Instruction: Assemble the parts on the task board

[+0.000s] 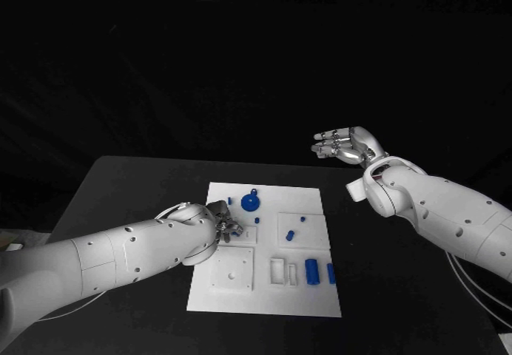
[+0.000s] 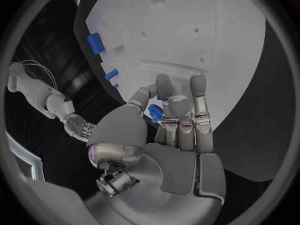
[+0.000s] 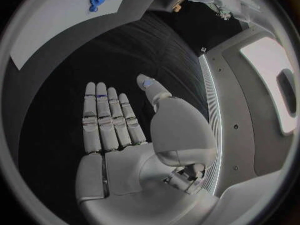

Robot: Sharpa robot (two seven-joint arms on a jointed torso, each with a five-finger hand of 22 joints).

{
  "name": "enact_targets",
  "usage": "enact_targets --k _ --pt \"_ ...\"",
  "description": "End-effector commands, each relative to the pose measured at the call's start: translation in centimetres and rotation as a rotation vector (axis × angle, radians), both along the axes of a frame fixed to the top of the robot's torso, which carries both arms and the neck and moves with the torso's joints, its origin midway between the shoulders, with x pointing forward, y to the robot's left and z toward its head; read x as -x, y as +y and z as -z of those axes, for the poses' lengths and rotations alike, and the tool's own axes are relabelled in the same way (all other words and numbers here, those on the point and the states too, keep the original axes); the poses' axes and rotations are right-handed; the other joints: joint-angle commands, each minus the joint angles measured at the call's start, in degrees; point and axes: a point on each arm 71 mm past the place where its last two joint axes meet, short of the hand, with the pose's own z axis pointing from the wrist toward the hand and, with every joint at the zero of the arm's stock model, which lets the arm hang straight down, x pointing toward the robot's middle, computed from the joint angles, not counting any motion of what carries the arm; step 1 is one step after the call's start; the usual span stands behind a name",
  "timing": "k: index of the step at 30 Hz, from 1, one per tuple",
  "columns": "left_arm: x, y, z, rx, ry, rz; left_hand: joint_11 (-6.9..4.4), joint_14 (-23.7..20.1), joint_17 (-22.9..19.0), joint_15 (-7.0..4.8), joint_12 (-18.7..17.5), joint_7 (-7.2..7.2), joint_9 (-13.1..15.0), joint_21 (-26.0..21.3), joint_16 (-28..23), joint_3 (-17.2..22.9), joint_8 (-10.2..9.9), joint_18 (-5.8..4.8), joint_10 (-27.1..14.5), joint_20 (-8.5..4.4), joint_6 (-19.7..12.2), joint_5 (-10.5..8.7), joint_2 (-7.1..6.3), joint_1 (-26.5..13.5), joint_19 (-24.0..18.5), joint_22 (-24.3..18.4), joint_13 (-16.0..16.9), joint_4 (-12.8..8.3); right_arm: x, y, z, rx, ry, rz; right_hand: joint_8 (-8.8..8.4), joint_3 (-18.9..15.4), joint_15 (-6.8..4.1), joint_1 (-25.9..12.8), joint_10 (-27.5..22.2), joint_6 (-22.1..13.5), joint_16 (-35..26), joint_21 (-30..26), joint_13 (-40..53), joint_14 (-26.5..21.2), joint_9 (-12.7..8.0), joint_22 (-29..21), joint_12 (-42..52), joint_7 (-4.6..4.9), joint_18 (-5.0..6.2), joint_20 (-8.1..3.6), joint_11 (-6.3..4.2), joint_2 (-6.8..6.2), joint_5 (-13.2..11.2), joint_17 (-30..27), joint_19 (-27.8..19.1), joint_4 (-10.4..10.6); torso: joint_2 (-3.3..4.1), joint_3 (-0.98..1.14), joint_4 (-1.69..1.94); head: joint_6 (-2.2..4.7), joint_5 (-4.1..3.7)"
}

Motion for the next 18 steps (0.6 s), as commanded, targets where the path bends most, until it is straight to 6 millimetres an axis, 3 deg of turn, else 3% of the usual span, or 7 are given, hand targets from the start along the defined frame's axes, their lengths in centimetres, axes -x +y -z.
enact_targets --k 1,18 --pt "0.11 -0.22 0.26 -0.002 0.023 0.016 -0.02 0.1 0.1 -0.08 0.0 -6.26 4.7 0.1 -0.3 1.4 0.3 -0.31 2.1 0.19 6.4 -0.33 0.17 0.4 0.0 1.0 -0.1 -1.5 0.02 0.2 0.07 -0.003 0.003 -0.018 -0.06 -0.4 -0.01 -0.1 -0.2 0.1 -0.3 0.3 0.0 -0.5 -0.1 -0.1 -0.2 -0.03 0.58 0.13 0.0 0.59 0.3 -0.1 -0.3 0.0 0.0 -0.01 0.0 0.0 -0.03" --pt "0.36 -0.33 1.02 -0.022 0.051 0.032 0.03 0.2 0.3 -0.03 0.1 -6.27 4.4 0.0 -0.3 1.0 0.3 -0.28 2.1 0.27 6.6 -0.83 0.2 0.7 0.0 1.0 -0.1 -1.5 0.0 0.23 0.21 -0.003 0.008 -0.021 -0.07 -0.6 0.01 -0.1 -0.3 0.0 -0.3 0.3 0.0 -0.6 -0.1 -0.1 -0.2 -0.01 0.58 0.14 0.02 0.66 0.2 -0.1 -0.3 0.1 -0.02 -0.04 0.05 -0.28 -0.07"
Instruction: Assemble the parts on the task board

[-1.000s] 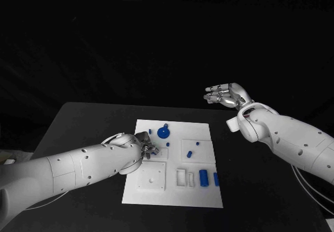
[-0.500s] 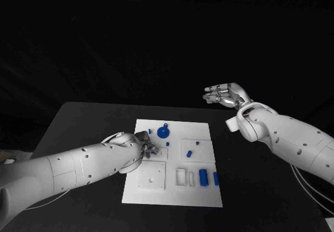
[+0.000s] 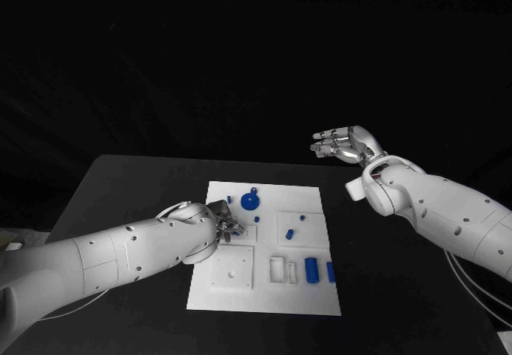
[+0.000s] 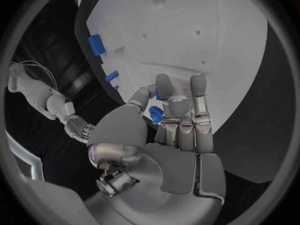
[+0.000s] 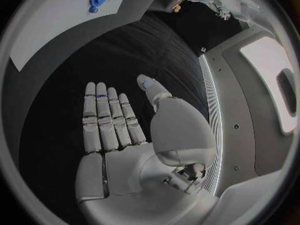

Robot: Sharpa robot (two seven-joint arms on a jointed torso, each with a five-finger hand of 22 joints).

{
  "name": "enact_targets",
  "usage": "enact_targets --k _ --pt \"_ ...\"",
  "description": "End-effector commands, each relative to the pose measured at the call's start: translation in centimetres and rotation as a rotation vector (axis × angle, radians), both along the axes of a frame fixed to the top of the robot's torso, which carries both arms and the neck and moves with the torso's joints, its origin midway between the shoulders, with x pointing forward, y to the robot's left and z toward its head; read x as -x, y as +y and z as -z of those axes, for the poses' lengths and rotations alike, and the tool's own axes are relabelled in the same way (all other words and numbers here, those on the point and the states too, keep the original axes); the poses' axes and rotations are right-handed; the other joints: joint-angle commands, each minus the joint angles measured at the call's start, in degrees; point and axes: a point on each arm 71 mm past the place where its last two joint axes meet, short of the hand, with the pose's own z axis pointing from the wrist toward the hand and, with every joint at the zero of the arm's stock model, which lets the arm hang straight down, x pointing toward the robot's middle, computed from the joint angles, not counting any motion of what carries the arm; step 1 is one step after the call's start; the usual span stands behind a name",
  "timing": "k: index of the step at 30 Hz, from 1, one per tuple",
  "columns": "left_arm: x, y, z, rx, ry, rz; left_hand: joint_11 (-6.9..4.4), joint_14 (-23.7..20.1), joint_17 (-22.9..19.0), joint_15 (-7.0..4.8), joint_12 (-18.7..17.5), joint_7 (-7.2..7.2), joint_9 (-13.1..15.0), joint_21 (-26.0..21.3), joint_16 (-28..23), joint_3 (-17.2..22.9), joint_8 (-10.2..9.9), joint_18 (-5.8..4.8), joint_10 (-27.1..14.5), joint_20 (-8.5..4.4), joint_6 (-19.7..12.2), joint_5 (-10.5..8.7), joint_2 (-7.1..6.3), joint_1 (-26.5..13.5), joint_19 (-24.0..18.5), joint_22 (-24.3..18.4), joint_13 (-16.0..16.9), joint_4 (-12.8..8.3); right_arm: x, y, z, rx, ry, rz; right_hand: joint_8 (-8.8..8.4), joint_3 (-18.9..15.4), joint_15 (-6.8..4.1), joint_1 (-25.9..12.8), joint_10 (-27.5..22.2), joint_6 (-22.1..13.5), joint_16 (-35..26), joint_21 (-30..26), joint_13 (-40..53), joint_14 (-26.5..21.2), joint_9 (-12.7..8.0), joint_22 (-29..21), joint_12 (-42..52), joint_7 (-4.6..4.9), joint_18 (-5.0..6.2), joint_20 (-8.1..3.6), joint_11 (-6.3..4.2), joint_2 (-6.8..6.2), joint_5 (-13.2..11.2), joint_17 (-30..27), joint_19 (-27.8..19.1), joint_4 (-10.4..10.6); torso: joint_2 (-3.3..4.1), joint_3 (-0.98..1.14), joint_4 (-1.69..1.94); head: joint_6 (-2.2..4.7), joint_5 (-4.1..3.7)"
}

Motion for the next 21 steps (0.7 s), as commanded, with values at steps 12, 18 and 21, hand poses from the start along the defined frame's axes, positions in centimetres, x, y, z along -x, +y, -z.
enact_targets --k 12,18,21 --pt "0.46 0.0 0.9 -0.029 0.053 0.025 -0.02 0.1 0.1 0.0 0.1 -6.23 -0.4 0.0 -0.4 0.9 0.1 -0.23 2.0 0.33 6.6 -0.23 0.2 0.8 -0.1 1.0 -0.1 -1.5 0.01 0.22 0.12 -0.003 0.004 -0.019 -0.07 -0.4 0.05 0.0 -0.3 0.1 -0.3 0.3 0.0 -0.6 -0.1 -0.1 -0.2 -0.02 0.58 0.16 0.01 0.64 0.3 -0.1 -0.4 -0.1 0.03 -0.09 0.02 -0.11 0.3" --pt "0.43 0.12 0.92 -0.033 0.054 0.024 -0.01 0.1 0.1 0.01 0.1 -6.23 -0.5 0.0 -0.4 0.9 0.1 -0.22 2.1 0.34 6.7 -0.25 0.2 0.8 -0.1 1.0 -0.1 -1.5 0.0 0.24 0.16 -0.003 0.006 -0.02 -0.07 -0.4 0.05 0.0 -0.3 0.1 -0.3 0.3 0.0 -0.6 -0.1 -0.1 -0.2 -0.02 0.58 0.16 0.01 0.64 0.3 -0.1 -0.4 -0.1 0.02 -0.05 0.01 -0.19 0.36" --pt "0.43 0.08 0.92 -0.033 0.054 0.024 -0.01 0.1 0.2 0.01 0.1 -6.23 -0.5 0.0 -0.4 0.9 0.1 -0.22 2.1 0.35 6.7 -0.24 0.19 0.9 -0.1 1.0 -0.1 -1.5 -0.01 0.25 0.18 -0.003 0.007 -0.02 -0.07 -0.4 0.05 0.0 -0.3 0.1 -0.3 0.3 0.0 -0.6 -0.1 -0.1 -0.2 -0.02 0.58 0.16 0.01 0.64 0.3 -0.1 -0.4 -0.1 0.02 -0.04 0.01 -0.22 0.41"
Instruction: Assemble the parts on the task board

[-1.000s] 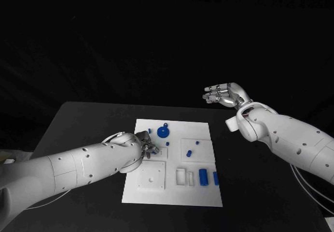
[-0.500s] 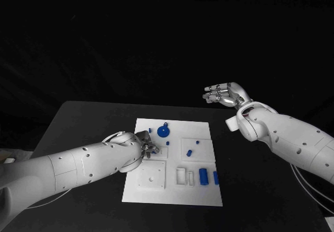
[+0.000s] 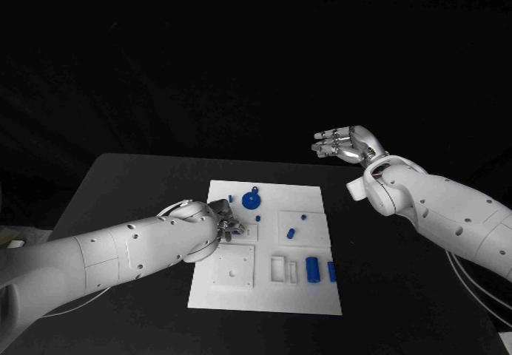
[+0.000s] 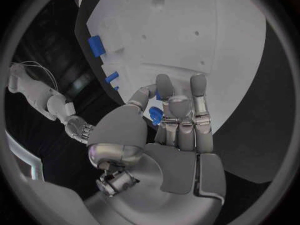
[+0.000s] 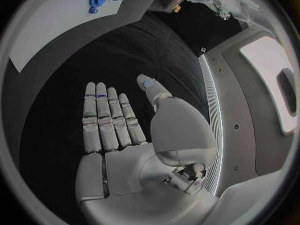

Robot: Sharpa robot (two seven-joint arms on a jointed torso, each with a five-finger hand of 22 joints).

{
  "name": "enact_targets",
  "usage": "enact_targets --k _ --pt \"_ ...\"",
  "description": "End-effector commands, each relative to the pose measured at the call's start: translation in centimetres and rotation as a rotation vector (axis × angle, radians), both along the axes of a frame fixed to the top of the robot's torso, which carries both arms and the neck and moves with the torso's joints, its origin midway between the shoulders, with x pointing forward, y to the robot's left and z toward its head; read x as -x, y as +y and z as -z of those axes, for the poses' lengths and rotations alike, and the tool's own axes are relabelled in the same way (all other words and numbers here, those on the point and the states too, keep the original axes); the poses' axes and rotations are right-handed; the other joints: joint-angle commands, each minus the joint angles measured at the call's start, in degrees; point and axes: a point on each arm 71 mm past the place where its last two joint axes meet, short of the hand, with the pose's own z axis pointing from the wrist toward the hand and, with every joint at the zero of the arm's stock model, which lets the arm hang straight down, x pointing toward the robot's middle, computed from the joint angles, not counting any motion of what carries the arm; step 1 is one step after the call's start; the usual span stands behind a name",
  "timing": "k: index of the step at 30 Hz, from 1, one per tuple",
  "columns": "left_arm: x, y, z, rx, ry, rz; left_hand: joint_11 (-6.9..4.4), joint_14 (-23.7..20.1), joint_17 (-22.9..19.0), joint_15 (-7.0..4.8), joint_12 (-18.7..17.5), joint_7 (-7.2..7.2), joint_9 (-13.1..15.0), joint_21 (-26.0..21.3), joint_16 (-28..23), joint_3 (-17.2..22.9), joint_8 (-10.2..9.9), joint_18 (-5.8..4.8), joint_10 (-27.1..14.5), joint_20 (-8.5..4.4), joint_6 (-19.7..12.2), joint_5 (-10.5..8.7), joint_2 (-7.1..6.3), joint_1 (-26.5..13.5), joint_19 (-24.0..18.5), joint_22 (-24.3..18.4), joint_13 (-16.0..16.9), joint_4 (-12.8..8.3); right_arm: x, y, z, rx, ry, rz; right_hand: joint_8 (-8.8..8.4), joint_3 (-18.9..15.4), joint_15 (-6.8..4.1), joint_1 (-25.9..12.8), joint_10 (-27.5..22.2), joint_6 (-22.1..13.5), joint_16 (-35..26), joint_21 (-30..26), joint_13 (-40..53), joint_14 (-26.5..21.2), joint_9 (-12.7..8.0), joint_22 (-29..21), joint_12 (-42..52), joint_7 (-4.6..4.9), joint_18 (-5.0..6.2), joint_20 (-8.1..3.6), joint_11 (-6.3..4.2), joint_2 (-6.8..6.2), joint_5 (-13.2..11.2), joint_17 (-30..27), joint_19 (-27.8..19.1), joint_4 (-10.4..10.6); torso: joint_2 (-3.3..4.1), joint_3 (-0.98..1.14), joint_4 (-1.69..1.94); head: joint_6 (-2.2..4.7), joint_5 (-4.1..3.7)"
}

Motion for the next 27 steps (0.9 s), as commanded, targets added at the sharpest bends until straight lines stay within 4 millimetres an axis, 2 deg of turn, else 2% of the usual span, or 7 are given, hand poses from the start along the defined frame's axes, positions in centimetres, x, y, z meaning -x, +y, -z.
enact_targets --k 1,18,27 --pt "0.47 0.01 0.93 -0.028 0.048 0.016 -0.19 0.0 0.2 -0.09 0.1 -6.19 -0.1 0.0 -0.3 1.0 0.1 -0.2 2.1 0.36 6.8 0.01 0.19 0.9 -0.1 1.0 -0.1 -1.3 0.02 0.18 0.07 -0.002 0.003 -0.017 -0.07 -0.3 -0.17 0.0 -0.3 0.1 -0.3 0.3 0.0 -0.4 -0.1 -0.1 -0.2 -0.02 0.59 0.16 0.02 0.64 0.3 -0.1 -0.4 0.1 0.0 0.05 0.0 -0.03 0.03" --pt "0.36 0.2 0.96 -0.041 0.048 0.016 -0.16 0.2 0.6 -0.06 0.3 -6.18 -0.2 0.1 -0.1 1.1 0.3 -0.1 2.1 0.42 6.8 0.22 0.12 1.1 -0.1 1.0 0.0 -1.4 0.01 0.2 0.23 -0.002 0.007 -0.019 -0.07 -0.4 -0.15 0.0 -0.4 0.2 -0.3 0.3 0.0 -0.5 -0.1 -0.1 -0.2 -0.04 0.59 0.19 0.03 0.7 0.3 -0.1 -0.5 0.1 0.03 0.08 -0.04 -0.1 -0.03" --pt "0.35 0.29 0.99 -0.048 0.052 0.02 -0.12 0.1 0.6 -0.04 0.4 -6.16 -0.1 0.1 -0.1 1.3 0.5 -0.03 2.1 0.46 6.7 0.38 0.08 1.2 -0.1 1.1 -0.1 -1.4 0.01 0.2 0.29 -0.002 0.008 -0.02 -0.07 -0.4 -0.14 0.0 -0.4 0.1 -0.3 0.3 0.0 -0.5 -0.1 -0.1 -0.2 -0.03 0.59 0.21 0.05 0.72 0.4 -0.1 -0.5 0.1 0.08 0.08 -0.05 -0.3 -0.31"
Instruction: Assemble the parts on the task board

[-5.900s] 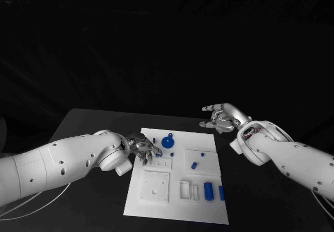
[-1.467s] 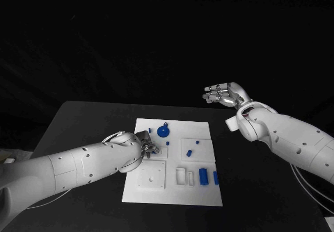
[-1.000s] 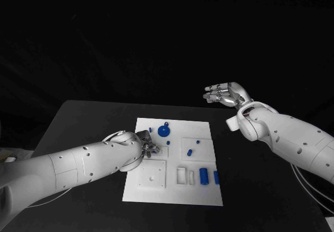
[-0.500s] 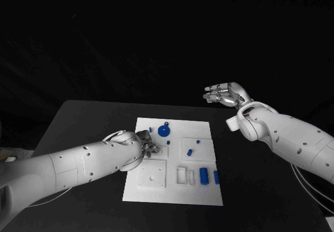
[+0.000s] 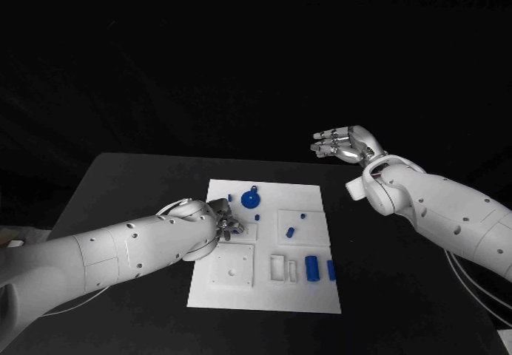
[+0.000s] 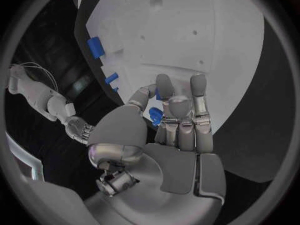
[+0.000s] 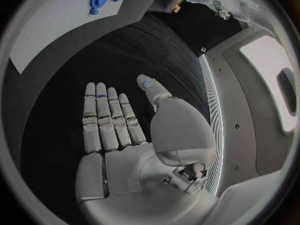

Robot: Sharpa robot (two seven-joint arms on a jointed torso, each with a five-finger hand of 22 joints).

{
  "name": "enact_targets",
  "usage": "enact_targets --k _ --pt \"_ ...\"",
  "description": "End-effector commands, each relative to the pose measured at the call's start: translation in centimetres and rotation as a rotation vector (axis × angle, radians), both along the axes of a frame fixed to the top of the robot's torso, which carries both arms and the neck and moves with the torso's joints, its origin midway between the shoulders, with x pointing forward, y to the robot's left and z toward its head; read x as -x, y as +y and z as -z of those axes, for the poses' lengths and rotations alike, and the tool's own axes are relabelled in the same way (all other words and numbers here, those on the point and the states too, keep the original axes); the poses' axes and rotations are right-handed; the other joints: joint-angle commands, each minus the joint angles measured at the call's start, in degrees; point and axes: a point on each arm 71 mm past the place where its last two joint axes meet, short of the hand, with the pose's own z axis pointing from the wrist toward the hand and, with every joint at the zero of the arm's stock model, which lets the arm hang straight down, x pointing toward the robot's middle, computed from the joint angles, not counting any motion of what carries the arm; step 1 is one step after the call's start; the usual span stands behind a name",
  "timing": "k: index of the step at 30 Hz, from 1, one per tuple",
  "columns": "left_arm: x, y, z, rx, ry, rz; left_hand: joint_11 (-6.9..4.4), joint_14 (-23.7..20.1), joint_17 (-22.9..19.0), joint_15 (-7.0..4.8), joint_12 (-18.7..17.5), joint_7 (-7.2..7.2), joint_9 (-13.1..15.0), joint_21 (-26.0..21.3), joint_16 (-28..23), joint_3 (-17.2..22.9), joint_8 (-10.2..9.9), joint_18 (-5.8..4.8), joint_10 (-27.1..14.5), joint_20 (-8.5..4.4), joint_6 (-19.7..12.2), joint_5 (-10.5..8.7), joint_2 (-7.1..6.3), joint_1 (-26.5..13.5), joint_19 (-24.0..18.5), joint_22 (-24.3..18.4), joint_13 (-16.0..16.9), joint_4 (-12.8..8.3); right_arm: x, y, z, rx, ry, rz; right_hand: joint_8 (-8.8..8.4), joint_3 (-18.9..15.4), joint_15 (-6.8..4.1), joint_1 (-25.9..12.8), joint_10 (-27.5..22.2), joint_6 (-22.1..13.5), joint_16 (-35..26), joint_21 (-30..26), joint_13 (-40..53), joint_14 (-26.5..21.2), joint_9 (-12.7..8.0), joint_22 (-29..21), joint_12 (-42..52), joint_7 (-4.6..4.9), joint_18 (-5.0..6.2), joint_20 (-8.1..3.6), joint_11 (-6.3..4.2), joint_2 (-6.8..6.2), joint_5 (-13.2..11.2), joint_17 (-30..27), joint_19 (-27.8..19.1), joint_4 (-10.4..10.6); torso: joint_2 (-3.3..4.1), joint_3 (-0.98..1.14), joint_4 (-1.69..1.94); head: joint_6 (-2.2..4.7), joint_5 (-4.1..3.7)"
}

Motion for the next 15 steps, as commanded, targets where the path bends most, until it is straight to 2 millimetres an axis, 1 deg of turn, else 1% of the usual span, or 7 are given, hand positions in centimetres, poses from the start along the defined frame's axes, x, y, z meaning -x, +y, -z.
enact_targets --k 1,6,15 --pt "0.44 0.27 1.01 -0.037 0.052 0.01 -0.23 0.2 0.1 -0.15 0.3 -6.18 -0.1 0.1 -0.1 1.4 0.3 -0.03 2.0 0.46 6.4 0.27 0.3 1.0 -0.1 1.1 -0.1 -1.4 0.03 0.17 0.05 -0.002 0.001 -0.018 -0.07 -0.4 0.05 0.0 -0.4 0.1 -0.3 0.3 0.0 -0.3 -0.1 -0.1 -0.2 -0.03 0.59 0.01 0.05 0.72 0.2 -0.1 -0.3 0.1 0.04 0.0 0.01 -0.07 -0.14" --pt "0.43 0.35 1.03 -0.043 0.054 0.012 -0.22 0.2 0.0 -0.14 0.3 -6.17 0.0 0.1 -0.1 1.5 0.4 -0.01 2.0 0.48 6.4 0.32 0.35 1.0 -0.1 1.1 -0.1 -1.3 0.04 0.19 0.08 -0.003 0.002 -0.018 -0.07 -0.4 0.07 0.0 -0.4 0.1 -0.3 0.3 0.0 -0.3 -0.1 -0.1 -0.2 -0.01 0.59 0.02 0.06 0.72 0.3 -0.1 -0.4 0.1 0.0 -0.05 -0.01 -0.26 -0.2" --pt "0.45 0.35 1.08 -0.055 0.062 0.018 -0.16 0.1 -0.1 -0.12 0.3 -6.11 0.0 0.2 -0.2 1.7 0.5 0.04 2.0 0.51 6.2 0.37 0.31 1.1 -0.2 1.1 -0.1 -1.4 0.04 0.24 0.11 -0.003 0.003 -0.021 -0.08 -0.5 0.11 0.0 -0.5 -0.1 -0.3 0.3 0.0 -0.5 -0.1 -0.1 -0.2 0.01 0.6 0.07 0.08 0.77 0.3 -0.1 -0.5 0.1 -0.04 0.0 -0.01 -0.4 -0.33"
